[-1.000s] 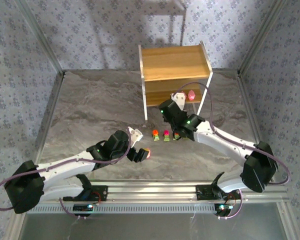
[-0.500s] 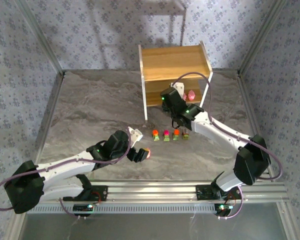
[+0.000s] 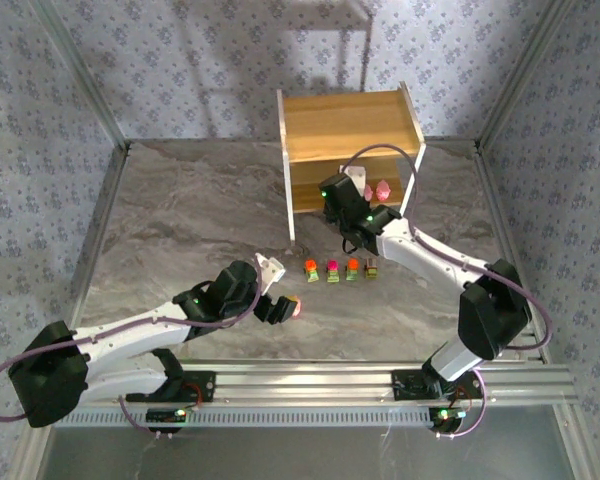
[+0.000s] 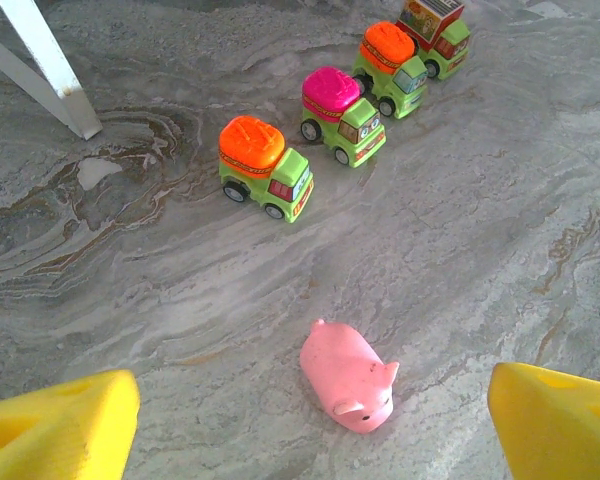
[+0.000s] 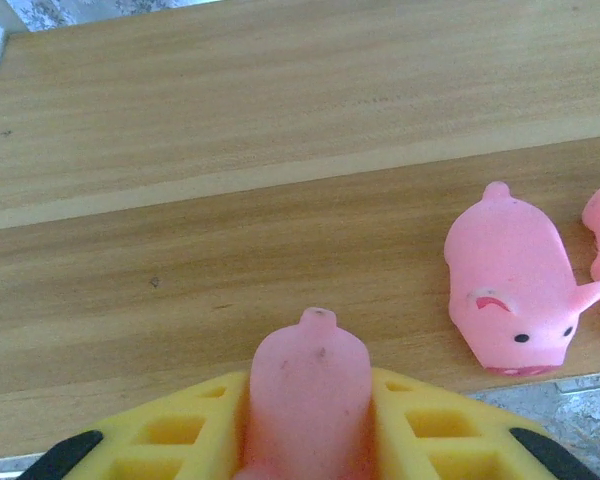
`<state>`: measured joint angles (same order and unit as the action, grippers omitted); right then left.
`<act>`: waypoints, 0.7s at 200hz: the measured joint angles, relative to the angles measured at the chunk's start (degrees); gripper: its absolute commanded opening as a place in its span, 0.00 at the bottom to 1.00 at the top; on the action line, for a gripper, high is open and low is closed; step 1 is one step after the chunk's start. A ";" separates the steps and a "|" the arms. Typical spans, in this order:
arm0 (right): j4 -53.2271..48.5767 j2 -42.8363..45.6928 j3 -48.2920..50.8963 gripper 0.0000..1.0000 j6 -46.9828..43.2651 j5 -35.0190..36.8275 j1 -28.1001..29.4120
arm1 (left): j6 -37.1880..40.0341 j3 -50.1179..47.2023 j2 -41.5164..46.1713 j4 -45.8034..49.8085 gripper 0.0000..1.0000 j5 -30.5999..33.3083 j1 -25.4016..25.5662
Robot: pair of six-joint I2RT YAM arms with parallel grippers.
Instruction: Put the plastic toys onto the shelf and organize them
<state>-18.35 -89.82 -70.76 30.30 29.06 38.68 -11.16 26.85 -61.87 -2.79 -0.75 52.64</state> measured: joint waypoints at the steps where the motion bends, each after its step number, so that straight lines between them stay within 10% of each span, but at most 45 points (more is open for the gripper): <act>1: -0.02 -0.04 0.00 0.32 0.00 0.00 0.00 | 0.00 0.00 0.00 0.00 0.90 0.00 0.00; 140: 0.17 -3.56 -2.78 0.33 -1.66 0.02 -1.55 | 0.20 0.00 0.00 0.00 0.90 0.15 0.00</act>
<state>-18.17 -93.38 -73.54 28.64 29.08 37.12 -10.96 26.85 -61.87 -2.79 -0.60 52.64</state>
